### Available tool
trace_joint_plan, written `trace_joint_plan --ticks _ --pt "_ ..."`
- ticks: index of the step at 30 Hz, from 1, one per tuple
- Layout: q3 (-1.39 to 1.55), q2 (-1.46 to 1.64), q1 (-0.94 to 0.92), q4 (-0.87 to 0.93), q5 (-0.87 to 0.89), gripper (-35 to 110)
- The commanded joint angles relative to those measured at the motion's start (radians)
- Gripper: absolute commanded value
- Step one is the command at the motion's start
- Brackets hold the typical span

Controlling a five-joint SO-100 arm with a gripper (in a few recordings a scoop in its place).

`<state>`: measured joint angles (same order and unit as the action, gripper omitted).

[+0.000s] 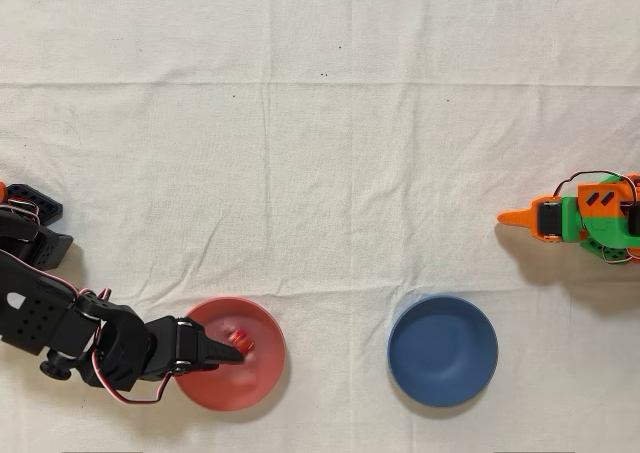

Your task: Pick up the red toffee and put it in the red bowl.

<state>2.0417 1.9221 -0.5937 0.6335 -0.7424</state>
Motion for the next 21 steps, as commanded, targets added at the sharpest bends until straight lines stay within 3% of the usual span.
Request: trace_joint_plan --ticks 1,12,21 --pt "-0.003 0.063 -0.008 0.014 -0.005 22" --pt "-0.002 0.092 -0.011 0.041 -0.009 25" --pt "-0.063 0.261 0.014 0.253 0.04 25"
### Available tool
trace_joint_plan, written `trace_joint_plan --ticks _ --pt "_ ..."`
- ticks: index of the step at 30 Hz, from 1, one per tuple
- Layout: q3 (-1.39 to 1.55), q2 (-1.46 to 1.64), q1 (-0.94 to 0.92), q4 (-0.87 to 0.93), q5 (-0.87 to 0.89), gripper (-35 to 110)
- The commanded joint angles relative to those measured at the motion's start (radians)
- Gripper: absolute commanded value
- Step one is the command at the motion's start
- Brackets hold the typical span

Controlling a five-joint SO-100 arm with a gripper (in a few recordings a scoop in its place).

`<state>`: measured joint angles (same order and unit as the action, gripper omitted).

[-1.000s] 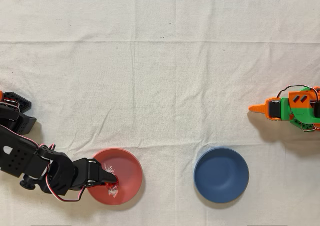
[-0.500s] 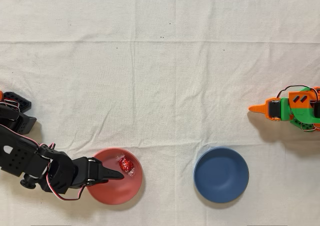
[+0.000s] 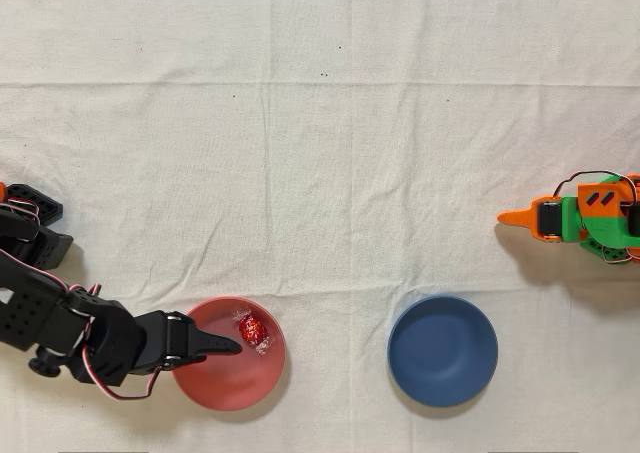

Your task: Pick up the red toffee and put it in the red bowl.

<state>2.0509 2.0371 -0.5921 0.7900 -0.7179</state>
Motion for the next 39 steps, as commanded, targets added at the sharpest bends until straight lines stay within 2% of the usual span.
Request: trace_joint_plan --ticks 1,8,18,22,28,39 --pt "-0.067 0.189 0.026 0.126 0.026 25" --pt "0.034 0.397 0.153 0.202 0.138 22" --pt "0.238 0.558 0.374 0.167 0.339 20" --pt "0.291 0.62 0.448 0.161 0.393 12" --pt "0.396 0.701 0.489 0.137 0.456 1" --pt "0.644 1.023 0.592 0.117 0.63 1"
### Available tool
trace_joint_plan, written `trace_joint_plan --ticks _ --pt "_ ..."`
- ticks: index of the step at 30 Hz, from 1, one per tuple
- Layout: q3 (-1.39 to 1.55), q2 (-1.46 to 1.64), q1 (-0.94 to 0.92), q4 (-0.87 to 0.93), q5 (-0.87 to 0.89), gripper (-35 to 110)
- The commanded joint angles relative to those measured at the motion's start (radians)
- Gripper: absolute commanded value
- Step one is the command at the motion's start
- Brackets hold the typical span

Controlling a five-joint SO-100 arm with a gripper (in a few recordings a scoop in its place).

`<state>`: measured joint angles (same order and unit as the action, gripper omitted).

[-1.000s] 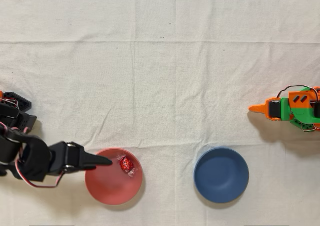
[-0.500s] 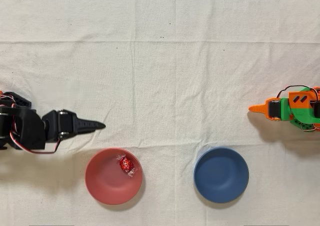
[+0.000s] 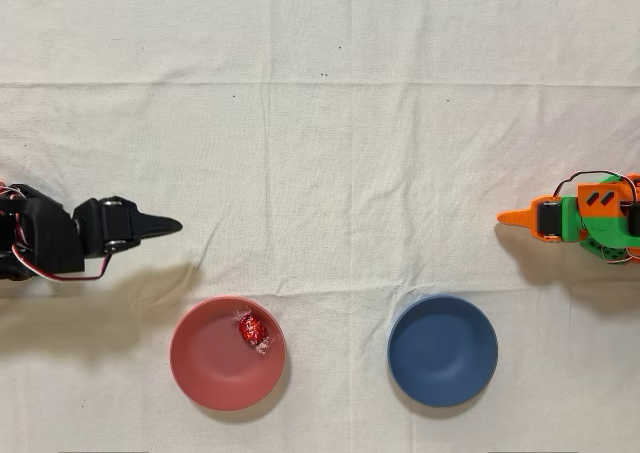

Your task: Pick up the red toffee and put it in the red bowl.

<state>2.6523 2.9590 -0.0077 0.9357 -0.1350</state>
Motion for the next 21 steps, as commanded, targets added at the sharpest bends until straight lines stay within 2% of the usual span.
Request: trace_joint_plan --ticks 1,4,13,21 --pt "0.074 0.141 0.006 -0.041 0.06 1" --pt "0.155 0.256 0.008 -0.02 0.064 0" --pt "0.224 0.258 -0.008 -0.009 0.084 0" --pt "0.357 0.258 -0.026 -0.081 0.094 0"
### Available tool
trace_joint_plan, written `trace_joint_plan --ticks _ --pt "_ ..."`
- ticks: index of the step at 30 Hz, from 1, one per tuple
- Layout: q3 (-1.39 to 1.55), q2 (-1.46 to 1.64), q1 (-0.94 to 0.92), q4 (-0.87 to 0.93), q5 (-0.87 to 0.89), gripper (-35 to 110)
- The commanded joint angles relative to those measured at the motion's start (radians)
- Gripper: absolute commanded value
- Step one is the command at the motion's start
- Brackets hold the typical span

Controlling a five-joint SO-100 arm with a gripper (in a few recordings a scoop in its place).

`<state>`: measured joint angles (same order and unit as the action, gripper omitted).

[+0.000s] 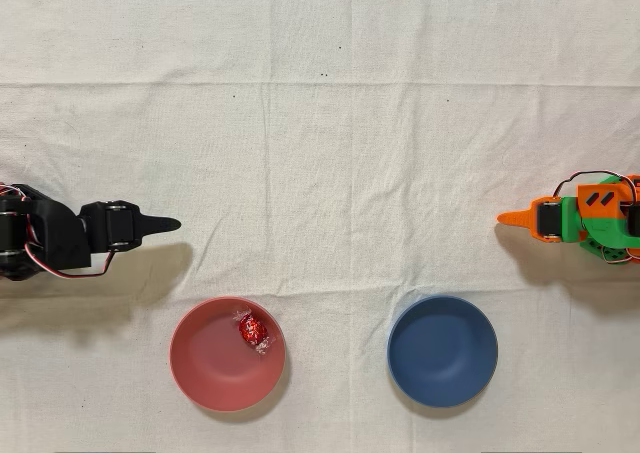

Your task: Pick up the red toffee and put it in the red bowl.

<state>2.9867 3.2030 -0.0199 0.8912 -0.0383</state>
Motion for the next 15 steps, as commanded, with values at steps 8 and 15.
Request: trace_joint_plan --ticks 8,15 --pt "0.077 0.014 -0.015 -0.08 -0.052 1" --pt "0.077 0.014 -0.029 -0.018 -0.153 1"
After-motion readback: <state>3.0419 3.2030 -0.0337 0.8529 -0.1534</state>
